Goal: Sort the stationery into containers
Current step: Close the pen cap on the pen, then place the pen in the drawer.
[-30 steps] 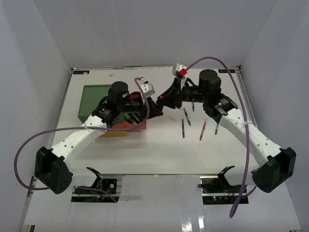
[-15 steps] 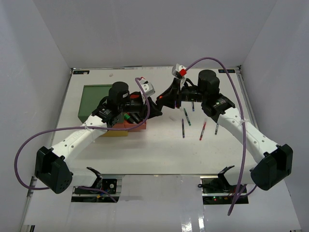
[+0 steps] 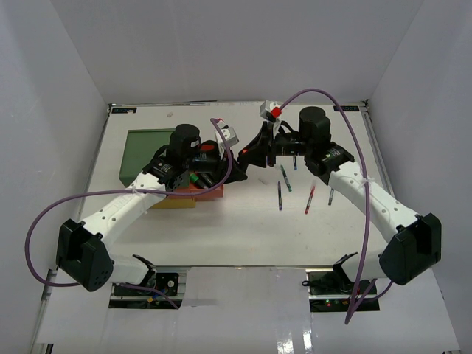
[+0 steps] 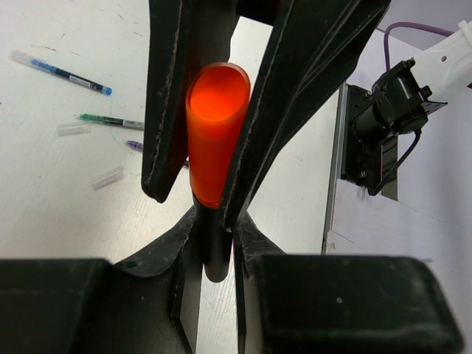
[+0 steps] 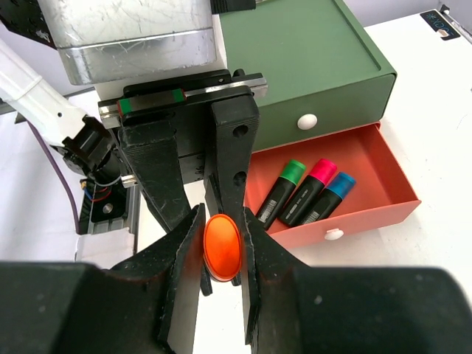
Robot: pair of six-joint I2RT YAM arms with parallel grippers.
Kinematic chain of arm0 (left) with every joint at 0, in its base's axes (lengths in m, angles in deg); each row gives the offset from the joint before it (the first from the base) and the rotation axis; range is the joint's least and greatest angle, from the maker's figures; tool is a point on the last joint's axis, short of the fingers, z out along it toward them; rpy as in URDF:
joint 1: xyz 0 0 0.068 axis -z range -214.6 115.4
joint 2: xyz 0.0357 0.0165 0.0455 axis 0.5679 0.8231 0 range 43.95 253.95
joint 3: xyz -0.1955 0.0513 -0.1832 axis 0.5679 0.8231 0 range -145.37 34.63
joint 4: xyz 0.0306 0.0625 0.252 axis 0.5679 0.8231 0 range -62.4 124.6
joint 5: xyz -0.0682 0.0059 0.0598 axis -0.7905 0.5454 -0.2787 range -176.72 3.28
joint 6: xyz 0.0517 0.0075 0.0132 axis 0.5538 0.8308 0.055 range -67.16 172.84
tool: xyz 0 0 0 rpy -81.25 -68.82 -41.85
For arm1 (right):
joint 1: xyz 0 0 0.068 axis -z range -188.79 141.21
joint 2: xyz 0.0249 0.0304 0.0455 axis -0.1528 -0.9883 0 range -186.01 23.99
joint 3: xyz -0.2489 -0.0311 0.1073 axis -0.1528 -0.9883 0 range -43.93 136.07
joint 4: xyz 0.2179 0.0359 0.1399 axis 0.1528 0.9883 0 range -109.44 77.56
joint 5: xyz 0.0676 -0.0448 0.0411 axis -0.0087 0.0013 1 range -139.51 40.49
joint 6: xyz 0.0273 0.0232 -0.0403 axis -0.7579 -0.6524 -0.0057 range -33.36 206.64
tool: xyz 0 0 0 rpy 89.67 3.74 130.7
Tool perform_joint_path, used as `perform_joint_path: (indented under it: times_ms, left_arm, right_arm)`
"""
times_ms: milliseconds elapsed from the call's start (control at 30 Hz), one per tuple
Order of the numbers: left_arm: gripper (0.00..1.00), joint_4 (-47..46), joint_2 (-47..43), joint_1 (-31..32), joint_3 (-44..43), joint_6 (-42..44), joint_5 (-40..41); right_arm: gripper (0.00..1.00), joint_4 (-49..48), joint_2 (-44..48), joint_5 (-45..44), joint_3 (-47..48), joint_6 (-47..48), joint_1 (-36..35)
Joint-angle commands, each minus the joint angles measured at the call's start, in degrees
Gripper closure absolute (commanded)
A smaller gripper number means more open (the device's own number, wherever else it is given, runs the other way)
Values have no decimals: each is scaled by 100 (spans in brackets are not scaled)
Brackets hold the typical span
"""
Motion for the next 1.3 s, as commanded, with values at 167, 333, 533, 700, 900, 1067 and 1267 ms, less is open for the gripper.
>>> perform_joint_path:
  times_ms: [167, 333, 533, 700, 900, 1067, 1267]
  left_arm:
    - [100, -2958, -960, 54, -849, -31, -1016]
    - [100, -2966, -1207, 54, -137, -66, -981]
    - [100, -2940, -1233, 63, 391, -75, -1156]
    - [100, -2896, -1049, 63, 532, -136, -1219]
    - [100, -2940, -969, 63, 681, -171, -1069]
    - [100, -2914, -847, 63, 725, -171, -929]
    - [100, -2712, -697, 63, 655, -321, -683]
  right_arm:
    - [92, 2802, -342, -473, -511, 414, -152]
    - [87, 2557, 18, -631, -203, 230, -152]
    - [76, 2275, 203, -649, -158, 80, -152]
    - [71, 1995, 308, -597, -149, -113, -152]
    - [63, 1774, 423, -623, -97, -236, -152]
    - [52, 1564, 563, -605, -88, -368, -152]
    - [29, 1598, 975, -807, -132, -298, -152]
